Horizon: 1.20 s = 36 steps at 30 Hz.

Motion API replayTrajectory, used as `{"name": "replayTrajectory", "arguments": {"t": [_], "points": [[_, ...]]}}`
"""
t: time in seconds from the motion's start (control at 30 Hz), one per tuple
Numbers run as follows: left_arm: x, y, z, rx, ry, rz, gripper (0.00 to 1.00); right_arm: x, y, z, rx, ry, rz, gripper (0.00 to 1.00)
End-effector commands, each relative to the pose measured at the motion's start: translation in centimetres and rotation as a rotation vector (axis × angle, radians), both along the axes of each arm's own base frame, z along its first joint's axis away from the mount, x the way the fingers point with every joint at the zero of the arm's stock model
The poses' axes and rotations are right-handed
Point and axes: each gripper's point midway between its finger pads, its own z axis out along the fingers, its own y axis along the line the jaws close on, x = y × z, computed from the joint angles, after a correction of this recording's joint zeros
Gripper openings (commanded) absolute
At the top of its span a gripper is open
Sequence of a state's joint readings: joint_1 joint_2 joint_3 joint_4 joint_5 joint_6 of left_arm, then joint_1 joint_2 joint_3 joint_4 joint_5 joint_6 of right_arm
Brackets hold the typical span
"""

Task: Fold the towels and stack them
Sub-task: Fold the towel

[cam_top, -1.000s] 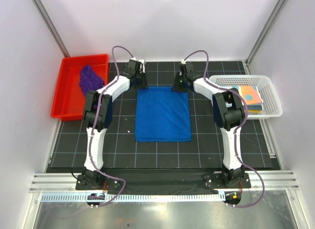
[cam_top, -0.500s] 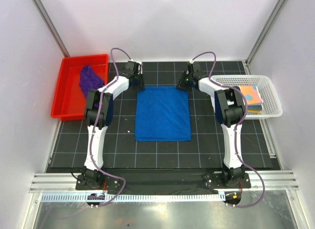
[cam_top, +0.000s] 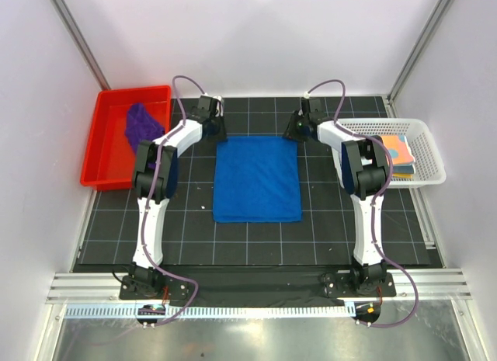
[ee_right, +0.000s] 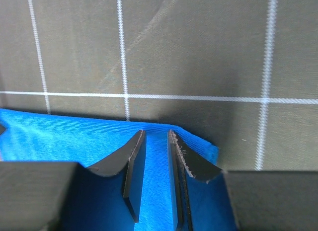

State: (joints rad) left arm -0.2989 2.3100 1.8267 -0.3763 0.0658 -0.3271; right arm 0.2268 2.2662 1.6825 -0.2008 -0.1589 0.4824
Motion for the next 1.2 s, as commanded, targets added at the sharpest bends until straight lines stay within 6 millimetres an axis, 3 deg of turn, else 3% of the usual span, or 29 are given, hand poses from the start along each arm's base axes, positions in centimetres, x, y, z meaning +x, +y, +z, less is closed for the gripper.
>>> {"name": "replayTrajectory", "arguments": {"t": [0.0, 0.27, 0.4, 0.57, 0.7, 0.87, 1.17], "points": [[1.5, 0.0, 3.2, -0.021, -0.073, -0.003, 0.36, 1.8, -1.9, 4.6, -0.092, -0.093, -0.020, 0.32], [1.8, -0.9, 6.1, -0.057, -0.120, -0.040, 0.41, 1.9, -3.3, 7.0, -0.172, -0.114, -0.034, 0.34], [1.6, -1.3, 8.2, -0.086, -0.148, -0.059, 0.42, 1.0, -2.7, 7.8, -0.180, -0.121, -0.016, 0.34], [1.0, -1.3, 10.4, -0.106, -0.178, -0.069, 0.43, 0.4, -2.5, 7.5, -0.211, -0.111, -0.023, 0.37], [0.4, -1.0, 10.4, -0.094, -0.171, -0.057, 0.45, -0.3, -2.2, 7.0, -0.239, -0.103, -0.018, 0.41], [0.0, 0.3, 8.6, -0.026, -0.137, -0.039, 0.46, -0.9, -2.4, 6.7, -0.290, -0.088, -0.021, 0.42], [-0.3, 2.1, 7.2, 0.085, -0.142, -0.046, 0.48, -1.7, -1.9, 6.2, -0.313, -0.063, 0.002, 0.42]]}}
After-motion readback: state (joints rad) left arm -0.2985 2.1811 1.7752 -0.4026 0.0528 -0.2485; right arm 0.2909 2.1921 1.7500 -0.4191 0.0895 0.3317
